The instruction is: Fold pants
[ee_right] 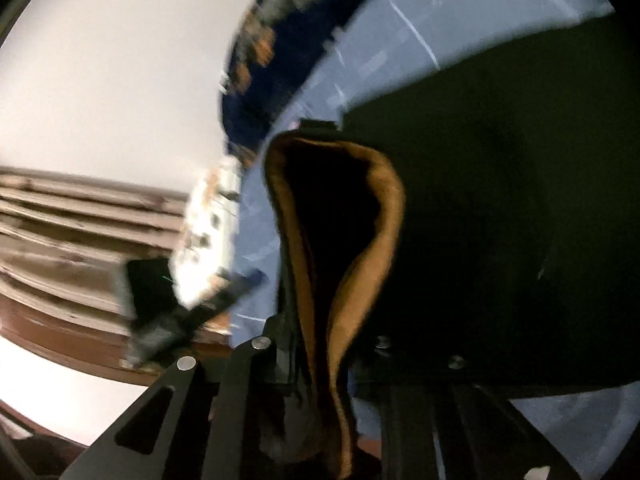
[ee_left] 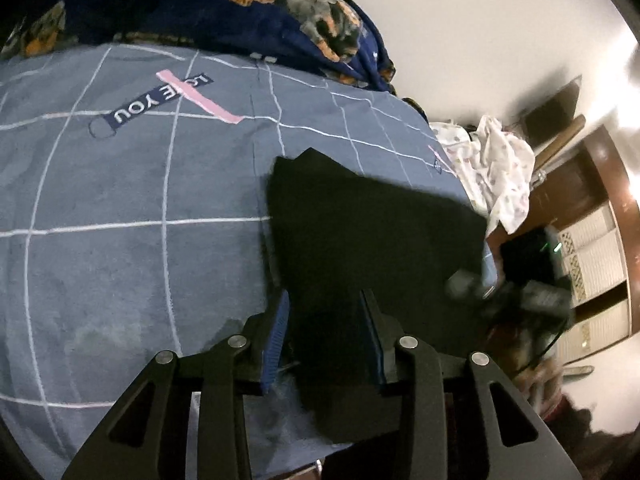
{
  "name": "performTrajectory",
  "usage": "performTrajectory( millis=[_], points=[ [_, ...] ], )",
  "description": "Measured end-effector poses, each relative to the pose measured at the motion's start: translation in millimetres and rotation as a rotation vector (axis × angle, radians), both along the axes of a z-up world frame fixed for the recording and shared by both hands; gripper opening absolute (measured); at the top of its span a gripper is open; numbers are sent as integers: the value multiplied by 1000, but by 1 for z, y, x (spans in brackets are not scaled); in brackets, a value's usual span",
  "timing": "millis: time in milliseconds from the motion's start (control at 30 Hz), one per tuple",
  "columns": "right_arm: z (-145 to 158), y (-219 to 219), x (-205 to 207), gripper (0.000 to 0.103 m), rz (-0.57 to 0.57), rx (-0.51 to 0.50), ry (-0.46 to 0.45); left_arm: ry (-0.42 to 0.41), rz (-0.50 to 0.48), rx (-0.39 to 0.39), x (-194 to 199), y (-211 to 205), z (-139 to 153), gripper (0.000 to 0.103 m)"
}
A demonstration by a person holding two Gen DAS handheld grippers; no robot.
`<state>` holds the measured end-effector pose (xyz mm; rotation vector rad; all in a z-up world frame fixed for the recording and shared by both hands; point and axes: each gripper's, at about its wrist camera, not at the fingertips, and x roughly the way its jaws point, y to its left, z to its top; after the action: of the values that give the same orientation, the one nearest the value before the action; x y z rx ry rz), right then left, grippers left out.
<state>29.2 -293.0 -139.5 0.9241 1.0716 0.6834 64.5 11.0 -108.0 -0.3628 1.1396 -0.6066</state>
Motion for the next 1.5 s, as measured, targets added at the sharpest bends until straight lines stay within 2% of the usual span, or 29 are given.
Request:
performTrajectory(
  millis=[67,133,267,433,600,767,867,1100,1167,1267,1400,1500],
  points=[
    [16,-25,4,16,-35,-20,-28,1,-17,0,1,-7,1,40],
    [27,-62,7,16,-88,-52,-46,7,-34,-4,2,-18,-1,48],
    [33,-128,10,16,-186,-124,-33,38,-91,-7,5,-47,-9,50],
    [8,-197,0,16,-293,-174,40,51,-169,27,9,-86,-21,50],
    [-27,-239,-9,16,-359,-128,75,67,-204,7,19,-108,-28,50],
    [-38,-241,-8,16,-334,-132,66,102,-214,-24,33,-119,-39,50],
    [-38,-244,-7,23,-328,-155,39,122,-217,-58,39,-123,-44,50],
    [-33,-256,-8,33,-323,-290,0,201,-252,-117,51,-137,-62,50],
    [-37,-259,-6,36,-311,-271,2,223,-270,-153,56,-142,-67,51],
    [-43,-260,-1,41,-293,-269,16,225,-295,-188,59,-147,-68,57],
    [-50,-260,7,53,-260,-183,26,260,-296,-266,68,-149,-73,60],
    [-55,-257,12,56,-237,-105,41,246,-317,-250,68,-152,-71,59]
  ],
)
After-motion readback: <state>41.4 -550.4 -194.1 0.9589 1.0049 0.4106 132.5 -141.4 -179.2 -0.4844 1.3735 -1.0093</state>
